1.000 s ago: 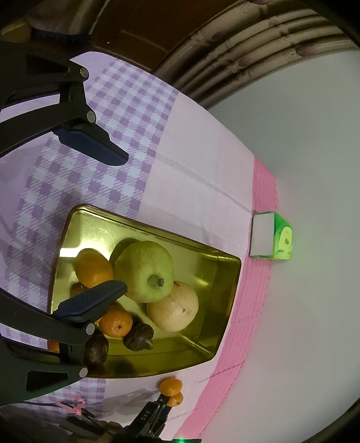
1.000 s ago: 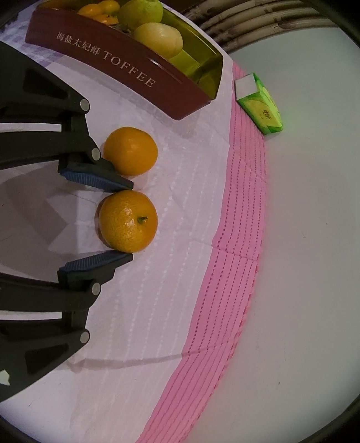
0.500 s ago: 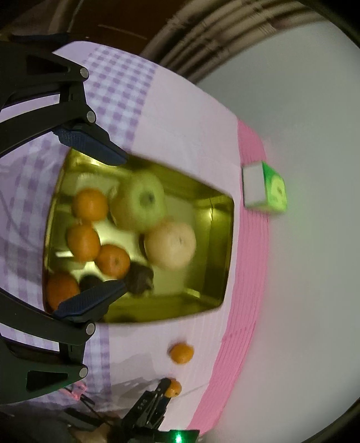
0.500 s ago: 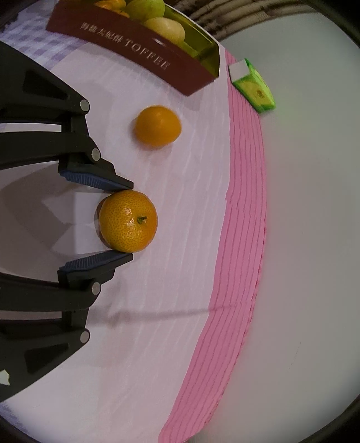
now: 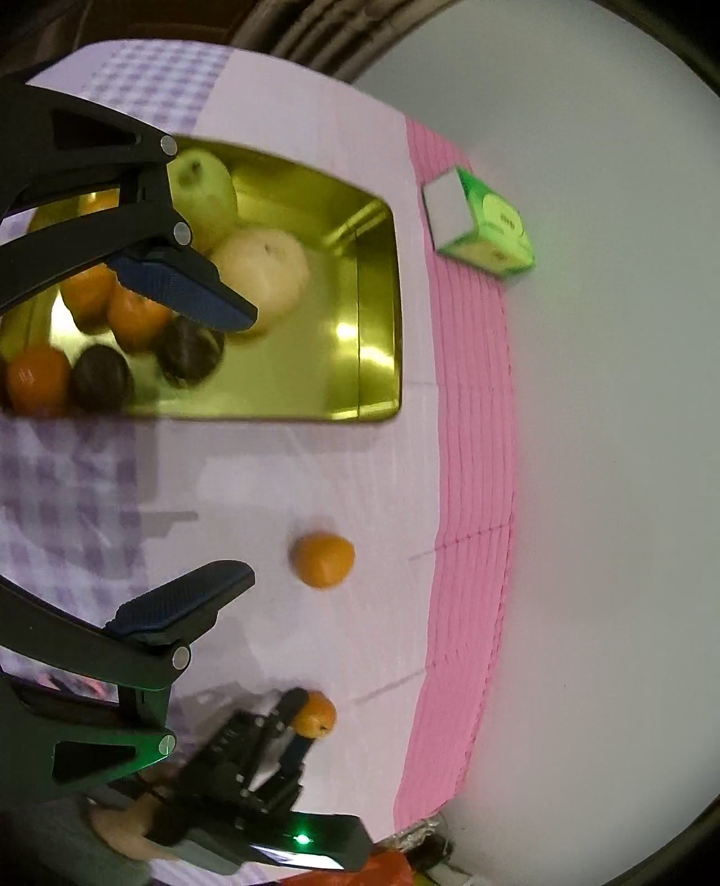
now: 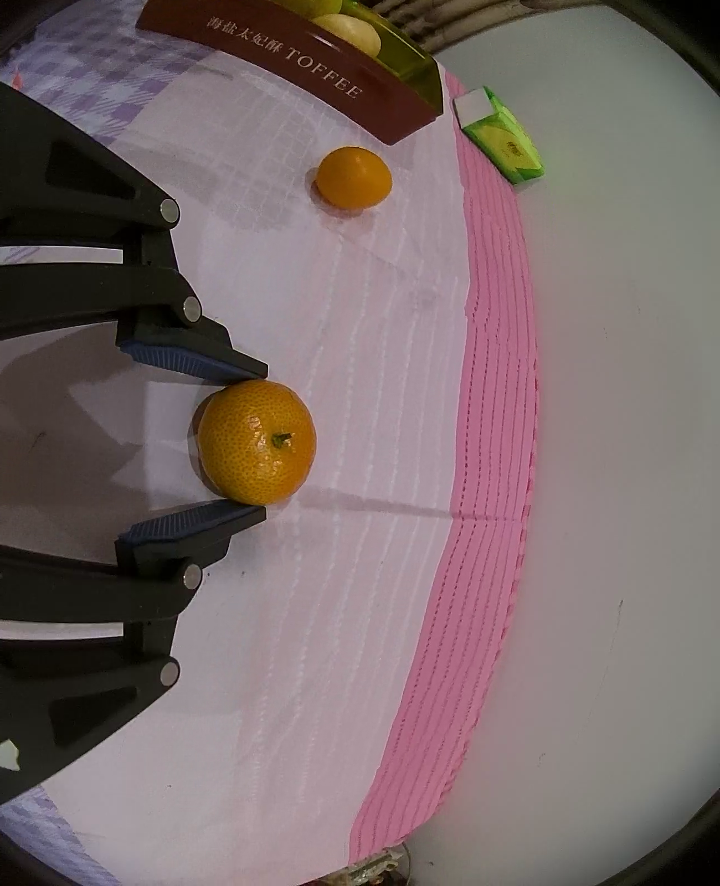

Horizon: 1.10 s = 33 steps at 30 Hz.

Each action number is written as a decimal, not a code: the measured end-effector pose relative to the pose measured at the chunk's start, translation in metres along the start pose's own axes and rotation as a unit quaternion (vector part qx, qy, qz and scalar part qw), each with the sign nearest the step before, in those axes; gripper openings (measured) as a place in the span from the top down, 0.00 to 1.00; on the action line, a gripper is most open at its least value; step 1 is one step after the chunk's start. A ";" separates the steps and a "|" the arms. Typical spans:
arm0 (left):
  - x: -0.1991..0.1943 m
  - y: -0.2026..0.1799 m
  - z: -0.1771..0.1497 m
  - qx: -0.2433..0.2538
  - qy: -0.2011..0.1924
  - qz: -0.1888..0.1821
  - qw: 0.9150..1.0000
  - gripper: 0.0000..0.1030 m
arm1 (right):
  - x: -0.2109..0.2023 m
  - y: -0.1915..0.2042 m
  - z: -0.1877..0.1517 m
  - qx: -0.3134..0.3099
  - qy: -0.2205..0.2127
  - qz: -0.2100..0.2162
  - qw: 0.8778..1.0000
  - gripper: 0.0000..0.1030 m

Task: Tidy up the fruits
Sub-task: 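Lift the orange with the right gripper while the left gripper approaches the last orange, then close the left gripper around the last orange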

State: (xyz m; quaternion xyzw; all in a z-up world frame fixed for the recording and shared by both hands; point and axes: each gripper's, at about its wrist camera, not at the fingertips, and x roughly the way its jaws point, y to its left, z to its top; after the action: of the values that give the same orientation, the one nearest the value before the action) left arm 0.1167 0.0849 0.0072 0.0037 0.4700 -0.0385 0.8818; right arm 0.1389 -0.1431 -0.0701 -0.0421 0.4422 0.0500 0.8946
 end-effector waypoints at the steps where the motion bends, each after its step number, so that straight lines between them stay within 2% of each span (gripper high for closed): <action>1: 0.003 -0.002 0.001 -0.001 0.001 0.000 1.000 0.18 | 0.000 -0.001 0.000 0.001 0.001 0.000 1.000 0.61; 7: 0.030 -0.020 0.011 -0.003 0.026 -0.004 1.000 0.18 | 0.000 0.000 -0.001 0.002 0.001 0.001 1.000 0.61; 12: 0.043 -0.034 0.014 -0.004 0.029 -0.010 1.000 0.18 | 0.000 -0.001 -0.002 0.004 0.000 0.002 1.000 0.61; 15: 0.049 -0.042 0.016 0.001 0.026 -0.009 1.000 0.20 | -0.001 -0.002 -0.003 0.005 0.000 0.004 1.000 0.60; 19: 0.060 -0.048 0.020 -0.002 0.037 -0.015 0.999 0.31 | -0.002 -0.003 -0.004 0.007 -0.001 0.006 1.000 0.60; 28: 0.082 -0.062 0.033 -0.017 0.050 -0.038 0.998 0.32 | -0.006 -0.007 -0.005 0.013 -0.003 0.013 1.000 0.60; 33: 0.097 -0.072 0.038 -0.016 0.059 -0.037 0.997 0.32 | -0.006 -0.007 -0.005 0.013 -0.003 0.013 1.000 0.60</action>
State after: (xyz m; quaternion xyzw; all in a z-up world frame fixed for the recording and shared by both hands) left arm 0.1974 0.0055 -0.0500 -0.0259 0.5219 -0.0633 0.8502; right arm 0.1324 -0.1510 -0.0683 -0.0241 0.4407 0.0557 0.8956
